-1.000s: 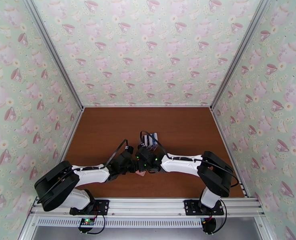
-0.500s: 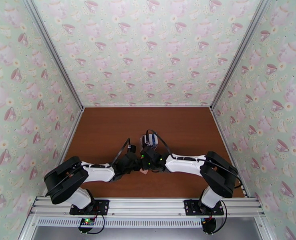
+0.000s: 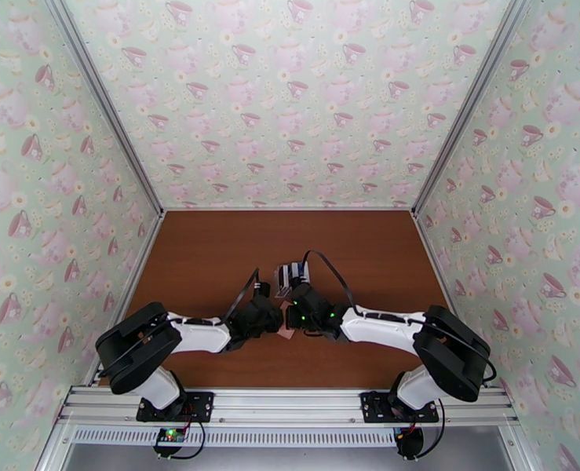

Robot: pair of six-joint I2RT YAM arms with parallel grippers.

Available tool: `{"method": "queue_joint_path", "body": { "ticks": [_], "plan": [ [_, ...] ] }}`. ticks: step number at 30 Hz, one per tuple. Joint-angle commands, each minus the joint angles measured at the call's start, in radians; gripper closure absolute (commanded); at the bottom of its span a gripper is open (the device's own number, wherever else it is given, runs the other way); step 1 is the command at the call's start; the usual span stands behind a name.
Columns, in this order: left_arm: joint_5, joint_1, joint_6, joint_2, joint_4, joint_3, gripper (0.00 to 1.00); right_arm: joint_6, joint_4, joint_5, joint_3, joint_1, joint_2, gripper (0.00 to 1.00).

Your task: Put the credit cards into the card holder

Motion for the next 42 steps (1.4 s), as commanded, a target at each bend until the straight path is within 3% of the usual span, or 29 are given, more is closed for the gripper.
{"method": "queue_joint_path", "body": {
  "ticks": [1,7,21,27,42],
  "plan": [
    [0.128,-0.023,-0.044,0.084,-0.275,-0.102,0.7,0.03,0.026,-0.009,-0.033,-0.002,-0.048,1.0],
    [0.108,-0.023,-0.072,-0.026,-0.301,-0.148,0.7,0.026,0.019,-0.003,-0.036,-0.003,-0.072,1.0],
    [0.027,-0.001,-0.082,-0.297,-0.419,-0.193,0.66,0.003,0.042,-0.041,0.054,-0.002,0.037,1.0],
    [0.04,0.048,-0.042,-0.281,-0.411,-0.154,0.65,0.0,0.018,-0.025,0.068,-0.002,0.032,1.0],
    [0.072,0.063,-0.055,-0.2,-0.358,-0.134,0.66,0.087,0.023,0.066,-0.11,-0.007,-0.077,1.0]
  ]
}}
